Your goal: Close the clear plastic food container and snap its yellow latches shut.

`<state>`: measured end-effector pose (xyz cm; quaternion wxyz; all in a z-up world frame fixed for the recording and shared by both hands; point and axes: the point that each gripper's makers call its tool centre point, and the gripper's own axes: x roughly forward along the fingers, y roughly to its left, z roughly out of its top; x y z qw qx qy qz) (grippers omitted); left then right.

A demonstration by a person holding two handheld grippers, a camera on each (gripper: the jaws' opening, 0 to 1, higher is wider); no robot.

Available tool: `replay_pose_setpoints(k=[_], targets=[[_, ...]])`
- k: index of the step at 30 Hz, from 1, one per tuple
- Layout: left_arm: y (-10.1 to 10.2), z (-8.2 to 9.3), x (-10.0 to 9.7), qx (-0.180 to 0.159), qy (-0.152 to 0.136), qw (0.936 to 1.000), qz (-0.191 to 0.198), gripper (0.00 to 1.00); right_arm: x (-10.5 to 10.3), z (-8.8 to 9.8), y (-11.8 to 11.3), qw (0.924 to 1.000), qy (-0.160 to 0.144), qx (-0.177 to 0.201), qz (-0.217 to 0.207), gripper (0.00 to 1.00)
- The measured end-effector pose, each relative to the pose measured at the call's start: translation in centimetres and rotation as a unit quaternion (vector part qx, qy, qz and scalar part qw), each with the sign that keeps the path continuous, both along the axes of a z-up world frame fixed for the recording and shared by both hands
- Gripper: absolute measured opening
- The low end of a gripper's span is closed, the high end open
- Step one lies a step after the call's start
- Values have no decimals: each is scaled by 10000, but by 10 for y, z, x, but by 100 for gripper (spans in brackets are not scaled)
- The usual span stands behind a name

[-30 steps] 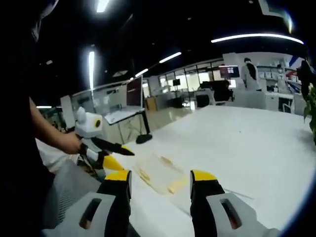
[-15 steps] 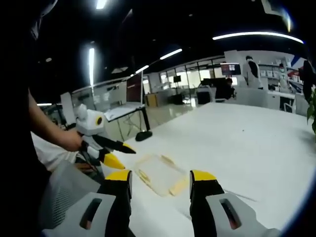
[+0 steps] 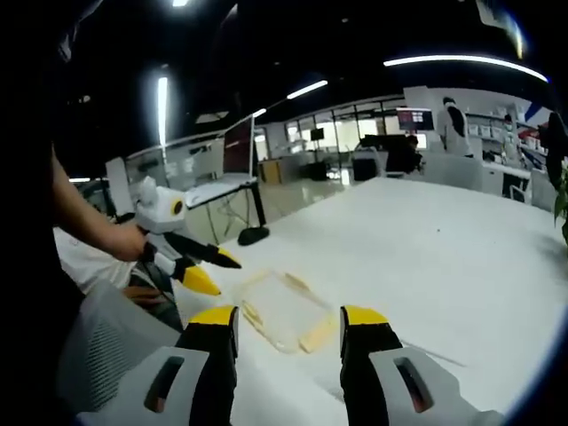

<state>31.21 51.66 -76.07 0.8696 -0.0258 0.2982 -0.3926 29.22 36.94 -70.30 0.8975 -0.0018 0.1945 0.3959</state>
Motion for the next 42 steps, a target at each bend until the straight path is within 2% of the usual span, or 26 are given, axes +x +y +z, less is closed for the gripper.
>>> replay_pose_setpoints(k=[18,22,27,31,36,39,42], targets=[[17,-4,25,147,-36,9998,-151,60,18,-10,20,9999,56,-93,82,46],[17,-2,26,370,-217,9985,-353,60,20,-11,21,9998,67,-159,125,45],[20,-6,27,509,-194,9973,-489,61,23,-13,21,9993,51,-279,239,46],[24,-11,27,758,-183,9941,-748,61,24,-17,21,9974,-1,-530,480,47],[30,-14,31,935,-106,9917,-878,61,24,-21,21,9955,40,-668,678,46],[33,-19,30,1173,-139,9871,-1082,62,25,-22,22,9943,41,-737,769,46],[31,-21,30,1233,-176,9843,-1247,66,26,-23,25,9930,55,-790,880,46]])
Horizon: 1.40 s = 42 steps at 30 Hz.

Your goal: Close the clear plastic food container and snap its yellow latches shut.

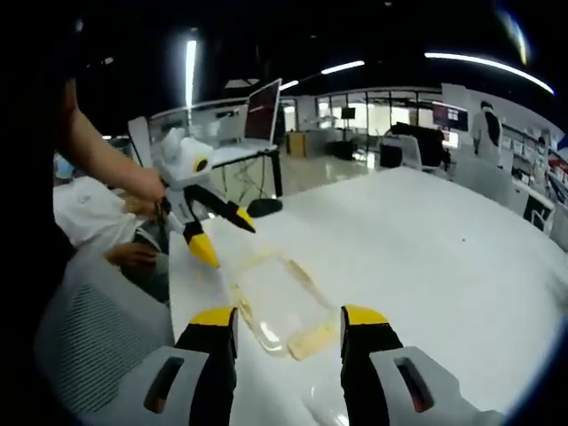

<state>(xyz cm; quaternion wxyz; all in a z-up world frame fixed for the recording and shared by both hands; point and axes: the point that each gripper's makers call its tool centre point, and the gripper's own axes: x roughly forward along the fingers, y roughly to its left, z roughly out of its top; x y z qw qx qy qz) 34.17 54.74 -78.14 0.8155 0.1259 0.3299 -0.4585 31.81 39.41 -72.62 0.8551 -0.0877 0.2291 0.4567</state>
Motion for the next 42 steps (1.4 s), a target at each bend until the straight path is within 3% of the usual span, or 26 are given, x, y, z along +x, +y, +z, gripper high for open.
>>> replay_pose_setpoints(k=[9,16,21,42], targets=[[3,-6,-4,331,-27,9985,-434,61,1,-9,4,9992,50,-257,291,45],[9,-12,-3,513,172,9964,-656,60,4,-14,6,9982,126,-387,439,45],[14,-17,-1,778,150,9928,-895,59,4,-18,8,9971,140,-490,560,45],[16,-25,7,1228,74,9787,-1644,56,15,-33,11,9882,96,-1042,1116,44]])
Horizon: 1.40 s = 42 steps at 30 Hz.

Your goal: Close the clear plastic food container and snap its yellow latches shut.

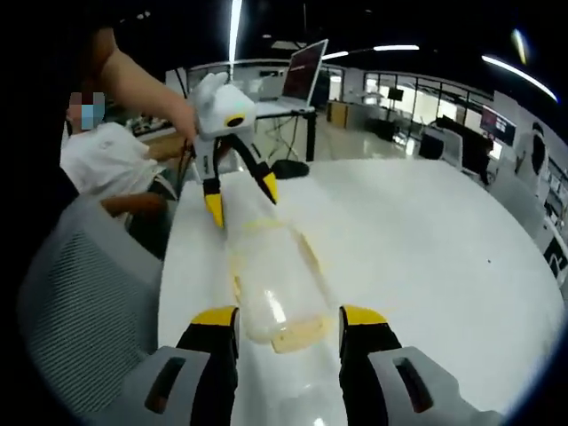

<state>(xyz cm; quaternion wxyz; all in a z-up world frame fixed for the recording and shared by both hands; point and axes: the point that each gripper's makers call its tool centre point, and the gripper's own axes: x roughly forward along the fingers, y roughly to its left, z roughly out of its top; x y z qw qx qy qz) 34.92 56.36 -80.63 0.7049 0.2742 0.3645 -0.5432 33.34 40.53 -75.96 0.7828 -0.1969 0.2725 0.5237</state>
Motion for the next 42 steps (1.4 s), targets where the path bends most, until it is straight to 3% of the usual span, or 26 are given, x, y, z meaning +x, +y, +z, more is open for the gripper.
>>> replay_pose_setpoints(k=[28,34,42], targets=[[11,-14,5,349,-36,9973,-642,56,0,-32,2,9927,238,-932,730,46],[8,-13,7,287,-123,9960,-836,54,1,-38,2,9893,256,-1117,900,46],[11,-19,10,460,-122,9925,-1130,53,0,-49,-2,9818,262,-1491,1144,46]])
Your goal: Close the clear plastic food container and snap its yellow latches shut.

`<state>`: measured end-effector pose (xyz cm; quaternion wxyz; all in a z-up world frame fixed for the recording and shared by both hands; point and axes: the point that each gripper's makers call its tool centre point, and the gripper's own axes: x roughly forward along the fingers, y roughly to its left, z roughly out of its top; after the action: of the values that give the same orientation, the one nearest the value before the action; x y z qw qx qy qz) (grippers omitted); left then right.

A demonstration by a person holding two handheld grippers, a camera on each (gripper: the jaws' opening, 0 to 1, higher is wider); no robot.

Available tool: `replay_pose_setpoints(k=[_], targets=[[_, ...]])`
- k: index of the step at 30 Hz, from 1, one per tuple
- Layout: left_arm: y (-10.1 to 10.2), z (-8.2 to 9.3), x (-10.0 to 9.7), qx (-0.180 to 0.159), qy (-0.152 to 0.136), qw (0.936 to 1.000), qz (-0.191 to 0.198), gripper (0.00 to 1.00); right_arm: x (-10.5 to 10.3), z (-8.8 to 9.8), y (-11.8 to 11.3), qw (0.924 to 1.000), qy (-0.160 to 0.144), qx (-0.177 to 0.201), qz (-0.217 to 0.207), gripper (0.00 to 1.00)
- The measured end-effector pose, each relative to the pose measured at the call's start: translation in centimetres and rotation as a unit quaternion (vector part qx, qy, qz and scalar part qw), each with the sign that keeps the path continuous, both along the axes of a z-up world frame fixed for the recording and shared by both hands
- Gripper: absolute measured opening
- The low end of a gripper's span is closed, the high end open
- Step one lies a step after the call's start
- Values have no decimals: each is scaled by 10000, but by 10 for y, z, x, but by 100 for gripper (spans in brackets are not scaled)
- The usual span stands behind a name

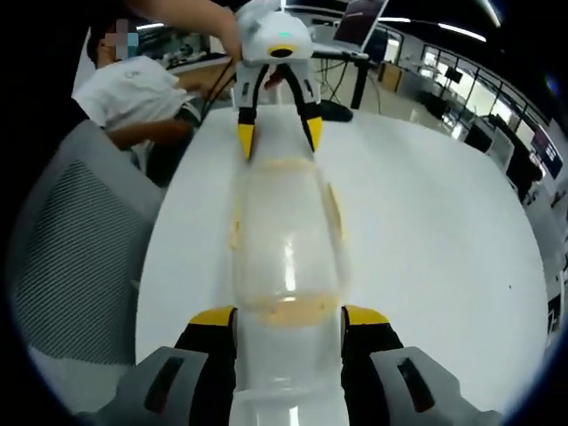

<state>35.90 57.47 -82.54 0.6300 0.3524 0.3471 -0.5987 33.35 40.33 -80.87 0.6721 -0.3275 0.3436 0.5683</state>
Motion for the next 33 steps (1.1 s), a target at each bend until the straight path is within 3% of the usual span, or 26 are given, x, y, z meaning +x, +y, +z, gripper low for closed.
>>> replay_pose_setpoints(k=[8,33], targets=[[-6,1,5,-6,-193,9993,-309,51,5,-4,0,9999,40,-97,41,46],[-8,-12,-4,279,-62,9967,-766,52,5,-24,0,9974,186,-658,245,45]])
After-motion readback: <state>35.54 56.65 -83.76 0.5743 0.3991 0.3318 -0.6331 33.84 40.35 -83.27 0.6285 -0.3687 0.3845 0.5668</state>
